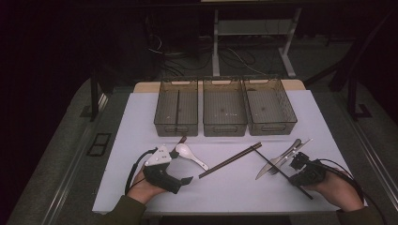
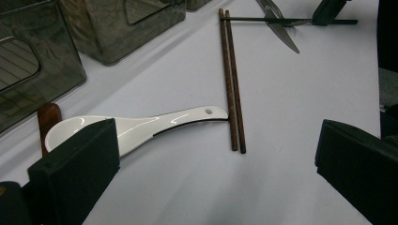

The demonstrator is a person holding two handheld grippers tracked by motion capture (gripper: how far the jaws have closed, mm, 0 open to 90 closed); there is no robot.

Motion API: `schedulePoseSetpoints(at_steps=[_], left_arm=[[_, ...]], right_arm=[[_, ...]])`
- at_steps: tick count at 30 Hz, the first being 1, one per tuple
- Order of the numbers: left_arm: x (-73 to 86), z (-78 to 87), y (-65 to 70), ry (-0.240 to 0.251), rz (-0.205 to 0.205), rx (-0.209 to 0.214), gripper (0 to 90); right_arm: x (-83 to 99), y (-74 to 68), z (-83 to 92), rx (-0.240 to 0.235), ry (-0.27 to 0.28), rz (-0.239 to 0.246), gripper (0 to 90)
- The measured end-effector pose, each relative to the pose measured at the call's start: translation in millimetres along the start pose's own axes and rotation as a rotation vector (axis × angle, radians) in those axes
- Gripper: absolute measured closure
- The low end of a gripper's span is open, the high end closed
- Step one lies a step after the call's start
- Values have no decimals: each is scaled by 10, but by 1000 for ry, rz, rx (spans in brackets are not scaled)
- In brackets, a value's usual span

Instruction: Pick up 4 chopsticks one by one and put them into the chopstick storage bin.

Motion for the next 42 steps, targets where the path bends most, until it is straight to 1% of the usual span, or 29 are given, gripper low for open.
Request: schedulePoseSetpoints(at_steps=[3,5,9,10,12,16,19,21,25,26,27,30,32,35,42], left_arm=[[-1,1,-1,2,0,0,0],[-1,-1,-1,3,0,0,0],[-1,-4,0,3,0,0,0],[-1,-4,0,2,0,0,0],[-1,-3,-1,3,0,-1,0],[-1,-3,-2,3,1,-1,0],[0,-4,-2,3,1,-1,0],[-1,-3,-2,3,1,-2,0],[0,-3,-3,3,2,-3,0],[1,-4,-1,4,6,-3,0],[2,-5,-2,3,6,-4,0],[1,-4,-3,4,7,-5,0],[2,-3,-4,4,7,-5,0],[2,-4,-6,4,6,-6,0],[2,-7,-10,5,7,-9,0]], right_arm=[[2,4,4,-2,1,-3,848],[1,28,9,7,8,-9,848],[-10,57,48,-14,42,-30,848],[-15,71,53,-9,51,-32,848],[-26,76,65,-17,65,-46,848],[-43,100,96,-39,100,-53,848],[-65,120,121,-41,135,-59,848],[-87,122,145,-53,164,-69,848],[-129,146,191,-60,230,-77,848],[-140,153,205,-63,247,-87,848],[-150,160,215,-73,265,-91,848],[-180,181,242,-83,311,-110,848],[-202,191,258,-94,346,-112,848],[-233,193,282,-113,384,-137,848],[-330,197,323,-144,482,-155,848]])
Point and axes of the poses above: each handheld gripper's, and its own axes: z roughly backward along the jaws, x roughly out of its underside, y roughly to its right, the point moved 7 cm from there along -z, roughly forward along the jaws, and after that the axes turned 12 degrees about x, right-handed, at the moved point
